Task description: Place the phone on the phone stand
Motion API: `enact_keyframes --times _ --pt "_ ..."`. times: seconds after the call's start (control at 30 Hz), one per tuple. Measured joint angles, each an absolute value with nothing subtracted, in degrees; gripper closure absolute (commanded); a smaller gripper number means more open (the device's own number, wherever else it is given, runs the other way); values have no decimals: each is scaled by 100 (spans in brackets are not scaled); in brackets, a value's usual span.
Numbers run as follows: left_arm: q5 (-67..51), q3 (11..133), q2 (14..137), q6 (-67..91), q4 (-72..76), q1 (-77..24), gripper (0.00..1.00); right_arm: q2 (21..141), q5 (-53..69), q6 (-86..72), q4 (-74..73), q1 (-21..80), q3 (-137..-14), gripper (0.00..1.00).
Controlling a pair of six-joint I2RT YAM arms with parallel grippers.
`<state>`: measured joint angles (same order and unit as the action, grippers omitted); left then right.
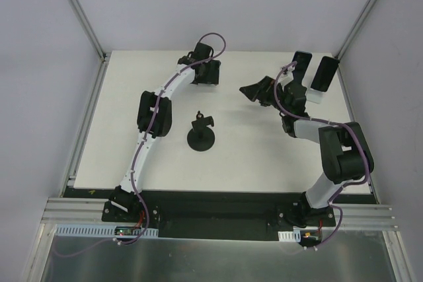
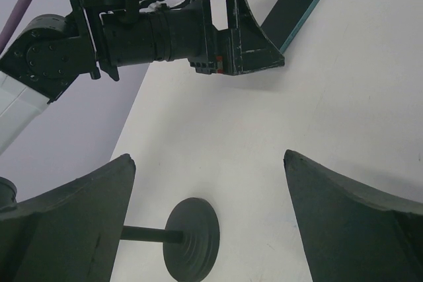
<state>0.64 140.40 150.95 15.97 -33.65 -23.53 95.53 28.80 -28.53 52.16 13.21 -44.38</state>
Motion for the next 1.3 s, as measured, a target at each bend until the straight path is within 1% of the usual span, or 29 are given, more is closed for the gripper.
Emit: enact_keyframes --times 0.13,0.2,0.33,0.4,0.43,0.47,0.53,0.67,0.73,0.83,0.93,0.97,1.03,1.13,1.23,1.3 --pt "10 13430 14744 1627 -3190 -2349 6 9664 2851 -2906 5177 1321 -4442 3" --pt "-43 12993 14446 1619 -3208 -2316 7 9756 2834 -2915 5070 1323 -4495 3" --pt "-425 12366 13909 1610 -3181 -2200 14 10224 2836 -3015 4816 1389 -4980 1" --pt "-650 12197 13684 1664 -3151 -2080 18 10569 2836 -3144 4759 1459 -5349 5" --pt "-773 12136 13579 1719 -3092 -1997 21 10728 2834 -3208 4729 1490 -5522 6" --pt "-886 12086 13485 1774 -3004 -1900 25 10947 2836 -3317 4646 1531 -5767 11" --pt "-1107 12060 13382 1942 -2797 -1693 27 11408 2840 -3594 4539 1603 -6283 12" --pt "-1358 12114 13421 2329 -2346 -1328 29 12162 2792 -3988 4001 1739 -7229 13" --pt "-1463 12241 13566 2508 -2082 -1168 33 12403 2733 -4104 3623 1778 -7660 14" --pt "-1616 12387 13806 2801 -1669 -1074 36 12785 2668 -4298 3096 1815 -8438 20" --pt "-1798 12460 14118 3131 -1166 -1087 44 13170 2576 -4421 2687 1831 -9292 25" --pt "-1828 12460 14191 3234 -1072 -1090 44 13251 2545 -4438 2596 1831 -9467 29" --pt "-1909 12460 14374 3389 -825 -1090 42 13395 2453 -4480 2399 1837 -9791 33" --pt "-1933 12460 14599 3590 -596 -1092 28 13649 2351 -4523 2134 1855 -10149 34" --pt "-1955 12460 14744 3760 -423 -1076 27 14057 2307 -4543 1855 1883 -10689 34" --pt "-2010 12505 14789 3844 -307 -1076 30 14315 2292 -4550 1682 1909 -10980 34"
